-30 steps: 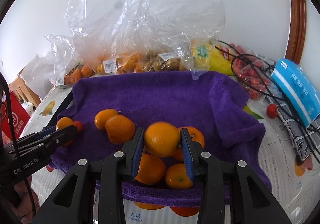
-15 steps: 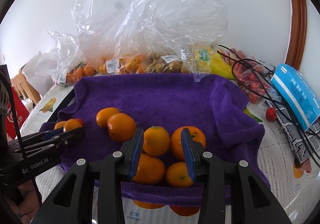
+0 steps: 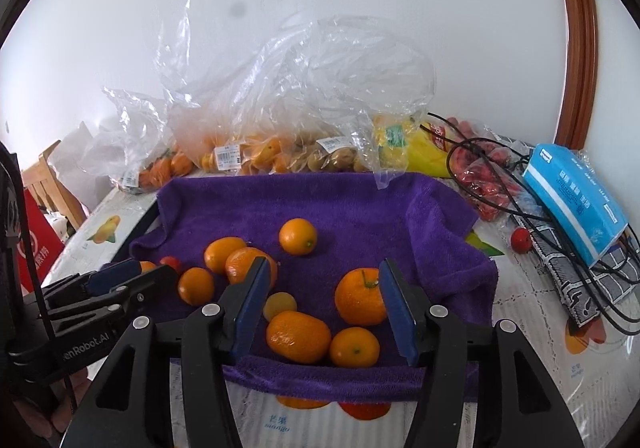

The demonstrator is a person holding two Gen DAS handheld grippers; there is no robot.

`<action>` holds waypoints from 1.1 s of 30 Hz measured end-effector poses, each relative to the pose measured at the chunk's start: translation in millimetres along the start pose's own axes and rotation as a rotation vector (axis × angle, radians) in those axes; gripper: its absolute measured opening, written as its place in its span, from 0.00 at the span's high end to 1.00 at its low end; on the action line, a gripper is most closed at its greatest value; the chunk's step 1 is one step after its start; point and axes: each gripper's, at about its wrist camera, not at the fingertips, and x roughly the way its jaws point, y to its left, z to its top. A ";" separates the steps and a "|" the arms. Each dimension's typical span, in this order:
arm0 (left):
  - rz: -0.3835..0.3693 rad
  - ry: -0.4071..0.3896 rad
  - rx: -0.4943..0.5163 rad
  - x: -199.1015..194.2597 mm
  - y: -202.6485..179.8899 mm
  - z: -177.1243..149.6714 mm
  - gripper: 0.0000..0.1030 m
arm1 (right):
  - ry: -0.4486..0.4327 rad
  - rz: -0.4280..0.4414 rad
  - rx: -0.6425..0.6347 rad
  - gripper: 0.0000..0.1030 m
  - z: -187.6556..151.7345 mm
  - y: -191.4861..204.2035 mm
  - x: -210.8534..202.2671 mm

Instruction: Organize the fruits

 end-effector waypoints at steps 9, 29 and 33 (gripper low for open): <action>0.024 -0.029 0.027 -63.6 -7.7 -6.5 0.42 | -0.011 -0.024 0.054 0.40 0.6 7.5 -78.2; 0.052 -0.127 0.027 -225.6 -31.8 -49.5 0.13 | -0.071 -0.092 0.061 0.00 -41.0 21.2 -237.0; 0.085 -0.137 0.042 -239.7 -37.1 -52.5 0.11 | -0.082 -0.090 0.073 0.00 -47.3 18.0 -251.0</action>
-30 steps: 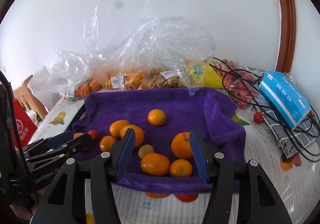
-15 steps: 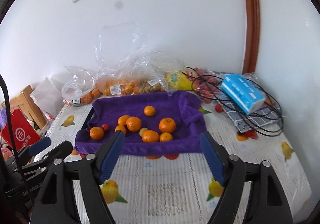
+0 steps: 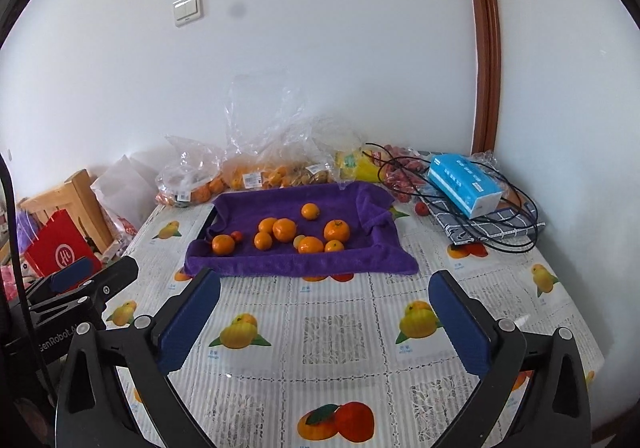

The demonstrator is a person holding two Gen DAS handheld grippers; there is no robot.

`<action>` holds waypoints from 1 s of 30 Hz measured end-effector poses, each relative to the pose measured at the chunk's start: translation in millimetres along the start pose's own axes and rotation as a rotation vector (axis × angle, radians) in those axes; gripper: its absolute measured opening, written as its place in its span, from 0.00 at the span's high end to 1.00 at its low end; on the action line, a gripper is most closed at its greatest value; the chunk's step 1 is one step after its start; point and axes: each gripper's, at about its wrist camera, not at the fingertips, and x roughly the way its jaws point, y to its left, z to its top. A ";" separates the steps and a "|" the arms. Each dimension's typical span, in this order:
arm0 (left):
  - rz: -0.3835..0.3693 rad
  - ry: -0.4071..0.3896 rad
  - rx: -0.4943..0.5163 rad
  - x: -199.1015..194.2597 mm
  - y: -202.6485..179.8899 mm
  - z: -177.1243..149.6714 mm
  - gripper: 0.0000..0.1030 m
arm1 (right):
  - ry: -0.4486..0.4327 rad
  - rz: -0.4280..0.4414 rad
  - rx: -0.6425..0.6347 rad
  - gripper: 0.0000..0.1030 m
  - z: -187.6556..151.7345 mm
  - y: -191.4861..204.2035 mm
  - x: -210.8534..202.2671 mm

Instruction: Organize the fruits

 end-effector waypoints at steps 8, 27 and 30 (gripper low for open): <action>0.007 -0.020 0.018 -5.1 -9.2 -0.2 0.11 | -0.033 -0.029 -0.032 0.00 -0.2 1.2 -13.2; 0.015 -0.021 0.014 -10.9 -11.7 0.2 0.11 | -0.046 -0.033 -0.038 0.00 -1.5 0.3 -23.1; 0.018 -0.022 0.014 -11.8 -10.1 1.0 0.11 | -0.048 -0.038 -0.043 0.00 -1.3 3.7 -24.6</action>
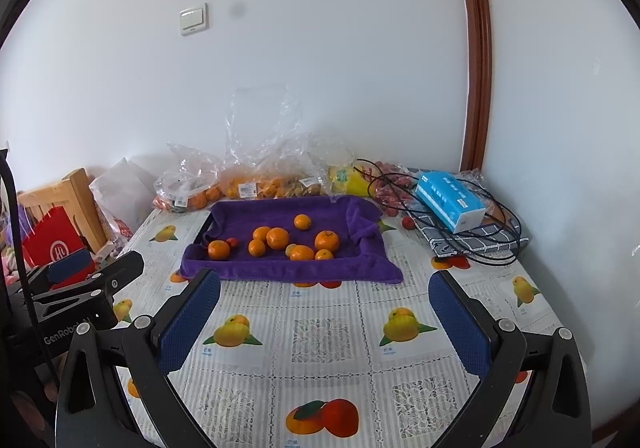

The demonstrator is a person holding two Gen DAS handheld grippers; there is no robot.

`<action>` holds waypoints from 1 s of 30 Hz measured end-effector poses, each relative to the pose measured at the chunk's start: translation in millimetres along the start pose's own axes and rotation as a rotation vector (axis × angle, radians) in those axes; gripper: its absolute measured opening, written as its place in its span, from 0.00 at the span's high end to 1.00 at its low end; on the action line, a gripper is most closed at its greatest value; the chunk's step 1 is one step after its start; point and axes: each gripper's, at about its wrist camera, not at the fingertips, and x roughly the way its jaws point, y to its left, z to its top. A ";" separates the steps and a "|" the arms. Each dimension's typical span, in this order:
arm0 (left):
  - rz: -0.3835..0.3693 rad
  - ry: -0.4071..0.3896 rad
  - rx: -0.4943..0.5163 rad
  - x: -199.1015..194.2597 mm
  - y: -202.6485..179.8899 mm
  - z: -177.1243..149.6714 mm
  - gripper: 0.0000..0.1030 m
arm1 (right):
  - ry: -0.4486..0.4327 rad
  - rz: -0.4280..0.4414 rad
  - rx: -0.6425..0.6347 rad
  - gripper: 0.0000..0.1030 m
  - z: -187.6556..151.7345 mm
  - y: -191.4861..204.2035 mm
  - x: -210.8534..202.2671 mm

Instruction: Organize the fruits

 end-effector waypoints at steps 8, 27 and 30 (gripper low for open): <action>-0.001 0.000 0.000 -0.7 2.9 0.1 0.10 | 0.002 0.007 0.006 0.00 -0.4 1.3 0.9; 0.000 0.002 0.002 1.1 3.1 -1.4 0.10 | -0.007 0.006 0.012 0.00 -2.7 1.4 -1.4; -0.001 0.001 0.002 0.7 2.6 -1.5 0.10 | -0.007 0.008 0.013 0.00 -2.6 1.4 -1.4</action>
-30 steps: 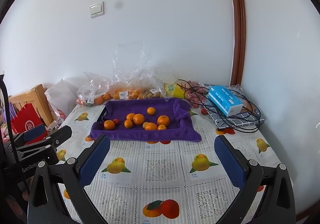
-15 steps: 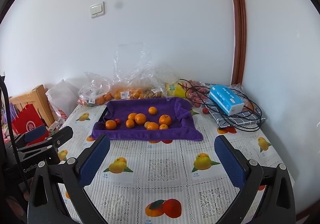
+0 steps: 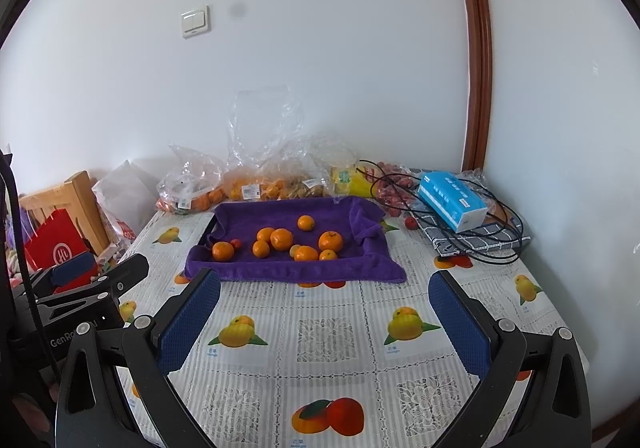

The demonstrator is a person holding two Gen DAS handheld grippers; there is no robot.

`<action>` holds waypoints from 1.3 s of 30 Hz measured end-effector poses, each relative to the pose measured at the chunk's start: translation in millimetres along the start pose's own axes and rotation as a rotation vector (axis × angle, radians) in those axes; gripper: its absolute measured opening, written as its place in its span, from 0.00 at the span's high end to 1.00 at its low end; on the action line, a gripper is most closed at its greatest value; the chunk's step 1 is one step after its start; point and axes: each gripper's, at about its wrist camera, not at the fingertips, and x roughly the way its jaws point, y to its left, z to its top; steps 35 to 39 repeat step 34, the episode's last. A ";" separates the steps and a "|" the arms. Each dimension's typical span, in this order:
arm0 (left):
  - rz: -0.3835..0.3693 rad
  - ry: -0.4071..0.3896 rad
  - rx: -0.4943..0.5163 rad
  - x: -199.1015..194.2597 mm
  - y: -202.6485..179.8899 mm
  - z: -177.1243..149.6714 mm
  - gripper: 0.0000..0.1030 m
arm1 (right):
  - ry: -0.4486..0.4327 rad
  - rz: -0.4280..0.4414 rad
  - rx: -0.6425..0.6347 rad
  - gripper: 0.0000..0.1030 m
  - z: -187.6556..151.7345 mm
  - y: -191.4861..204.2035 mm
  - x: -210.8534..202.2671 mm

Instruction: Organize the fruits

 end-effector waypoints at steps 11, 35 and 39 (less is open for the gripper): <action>0.000 0.000 0.002 -0.6 0.4 0.8 0.10 | -0.001 -0.003 -0.002 0.00 0.2 0.0 -0.7; 0.003 -0.003 0.001 -1.9 0.0 1.0 0.09 | -0.003 0.001 -0.005 0.00 3.1 1.6 -3.6; 0.003 -0.003 0.001 -1.9 0.0 1.0 0.09 | -0.003 0.001 -0.005 0.00 3.1 1.6 -3.6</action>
